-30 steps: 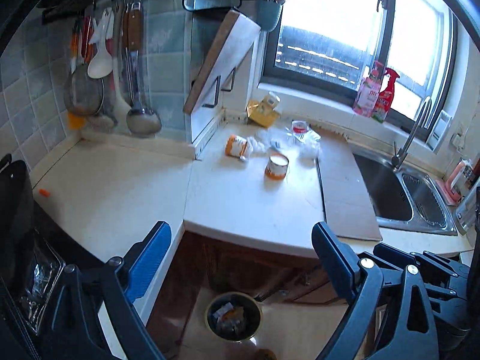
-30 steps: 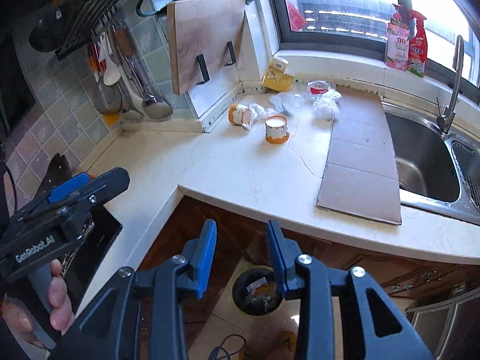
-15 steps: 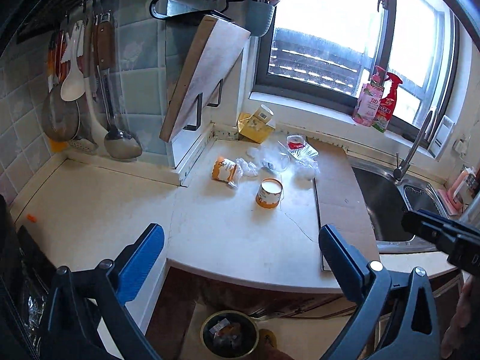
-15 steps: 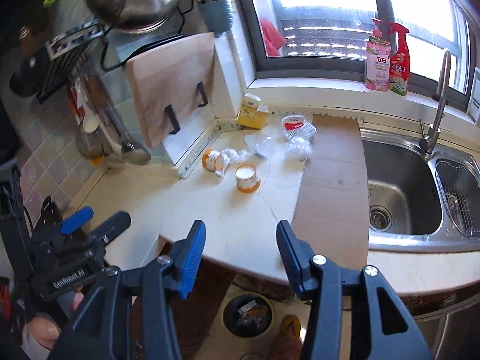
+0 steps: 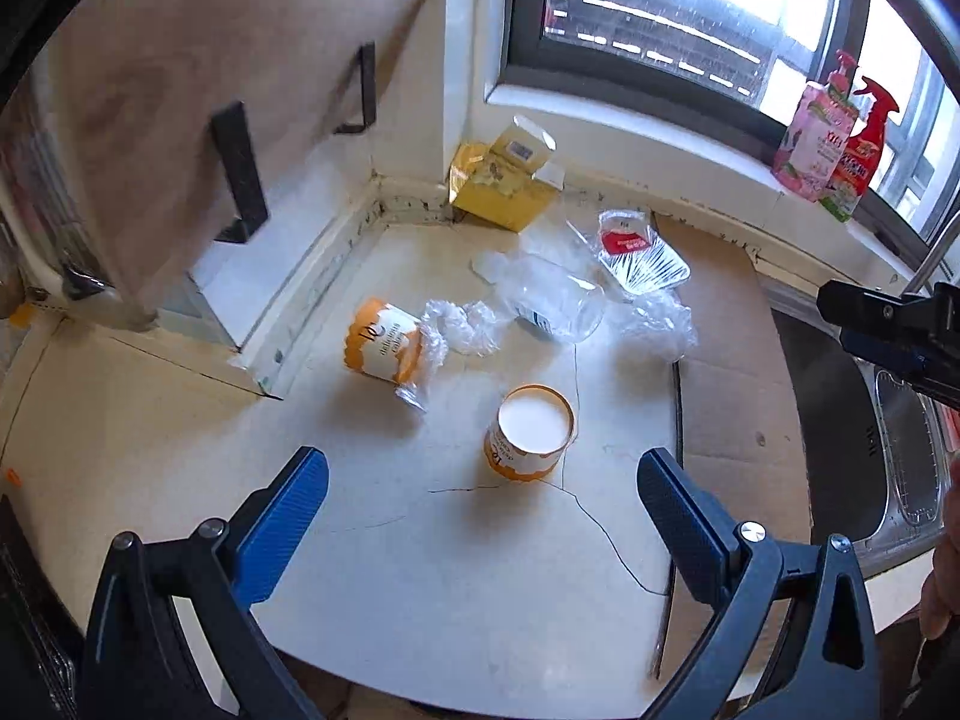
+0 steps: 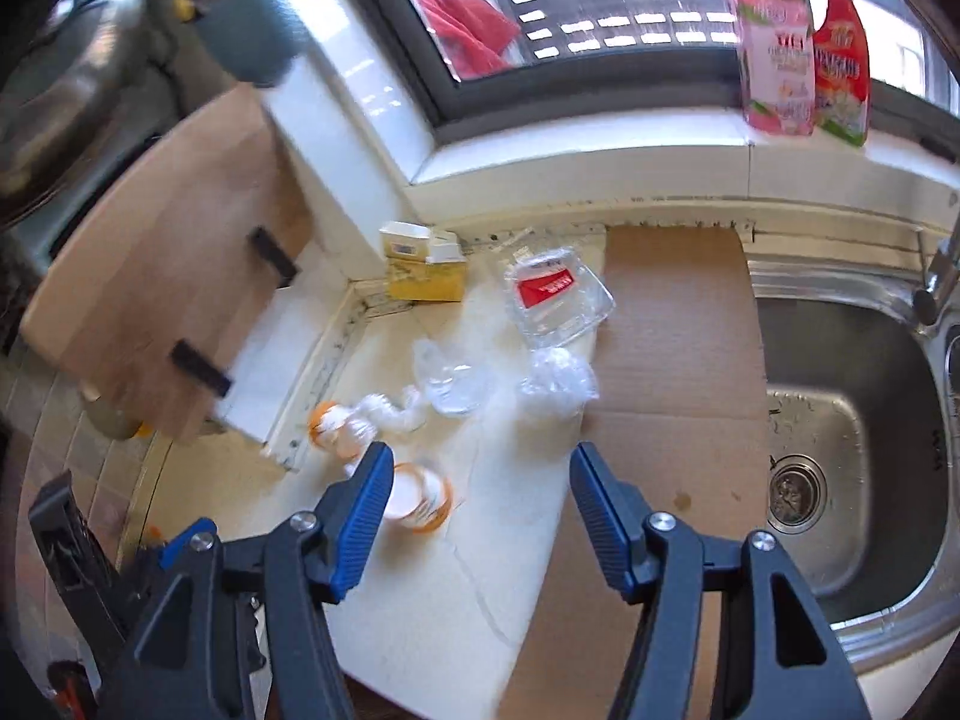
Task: Collect trash
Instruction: 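Grasp the orange-rimmed paper cup with the left gripper while the right gripper grasps the crumpled plastic bag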
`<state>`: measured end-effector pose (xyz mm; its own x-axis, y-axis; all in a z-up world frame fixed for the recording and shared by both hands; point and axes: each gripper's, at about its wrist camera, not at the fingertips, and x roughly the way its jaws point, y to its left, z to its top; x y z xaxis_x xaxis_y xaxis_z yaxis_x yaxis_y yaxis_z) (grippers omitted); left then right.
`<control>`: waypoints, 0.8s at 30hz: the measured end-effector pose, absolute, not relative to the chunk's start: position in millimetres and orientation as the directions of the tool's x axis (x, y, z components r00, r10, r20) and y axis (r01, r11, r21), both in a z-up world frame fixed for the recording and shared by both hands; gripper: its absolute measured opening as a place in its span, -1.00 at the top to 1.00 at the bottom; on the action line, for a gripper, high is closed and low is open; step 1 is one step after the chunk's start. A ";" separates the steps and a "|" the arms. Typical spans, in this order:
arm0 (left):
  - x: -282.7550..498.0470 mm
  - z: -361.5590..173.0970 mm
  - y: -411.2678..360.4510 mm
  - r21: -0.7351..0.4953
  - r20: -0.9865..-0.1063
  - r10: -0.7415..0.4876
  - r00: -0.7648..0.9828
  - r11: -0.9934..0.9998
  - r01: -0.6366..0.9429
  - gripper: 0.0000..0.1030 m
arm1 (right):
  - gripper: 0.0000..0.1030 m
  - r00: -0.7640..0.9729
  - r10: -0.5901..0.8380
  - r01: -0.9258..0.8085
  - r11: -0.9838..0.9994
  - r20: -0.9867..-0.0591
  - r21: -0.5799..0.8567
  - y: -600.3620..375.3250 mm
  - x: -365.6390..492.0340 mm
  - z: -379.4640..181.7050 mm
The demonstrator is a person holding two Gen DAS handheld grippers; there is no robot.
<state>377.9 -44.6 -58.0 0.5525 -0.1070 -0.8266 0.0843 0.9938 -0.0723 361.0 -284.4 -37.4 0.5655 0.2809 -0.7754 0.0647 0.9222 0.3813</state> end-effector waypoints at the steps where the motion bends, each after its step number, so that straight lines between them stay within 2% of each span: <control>1: 389.5 -69.0 -50.6 -0.074 -0.842 -0.105 0.529 0.994 0.080 -0.98 | -0.19 0.556 0.286 0.074 0.918 -0.781 0.389 -289.5 373.1 -49.6; 7: 435.4 -121.4 -75.7 -0.066 -0.891 -0.088 0.446 0.996 0.065 -0.98 | -0.19 0.506 0.278 0.098 0.922 -0.817 0.374 -298.7 427.6 -113.5; 14: 453.5 -150.4 -86.3 -0.052 -0.897 -0.075 0.436 0.997 0.064 -0.95 | -0.19 0.493 0.257 0.041 0.947 -0.831 0.318 -280.2 457.3 -150.0; 17: 455.4 -156.8 -85.9 -0.053 -0.897 -0.079 0.434 0.996 0.071 -0.69 | -0.19 0.496 0.240 0.027 0.956 -0.835 0.291 -274.3 462.0 -158.6; 19: 456.5 -160.9 -83.6 -0.060 -0.899 -0.084 0.429 0.996 0.069 -0.41 | -0.18 0.505 0.234 0.014 0.960 -0.831 0.279 -270.8 461.7 -161.7; 20: 456.3 -163.2 -82.5 -0.067 -0.900 -0.089 0.426 0.996 0.067 -0.33 | -0.15 0.513 0.230 0.006 0.963 -0.827 0.271 -269.6 461.0 -162.1; 22: 455.0 -164.6 -79.2 -0.080 -0.901 -0.098 0.422 0.995 0.062 0.02 | 0.22 0.515 0.226 -0.010 0.966 -0.827 0.257 -266.9 460.9 -162.7; 23: 454.2 -164.8 -77.3 -0.084 -0.900 -0.101 0.425 0.995 0.057 0.02 | 0.29 0.512 0.237 -0.022 0.965 -0.826 0.263 -265.6 459.8 -162.6; 24: 451.9 -163.4 -75.8 -0.086 -0.898 -0.100 0.429 0.995 0.052 0.02 | 0.49 0.511 0.246 -0.031 0.963 -0.824 0.268 -264.4 458.9 -161.5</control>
<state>451.9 -75.8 -163.4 0.4289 -0.0997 -0.8978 0.0517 0.9950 -0.0858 458.9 -264.4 -161.5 0.5108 0.2458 -0.8238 -0.0313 0.9629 0.2679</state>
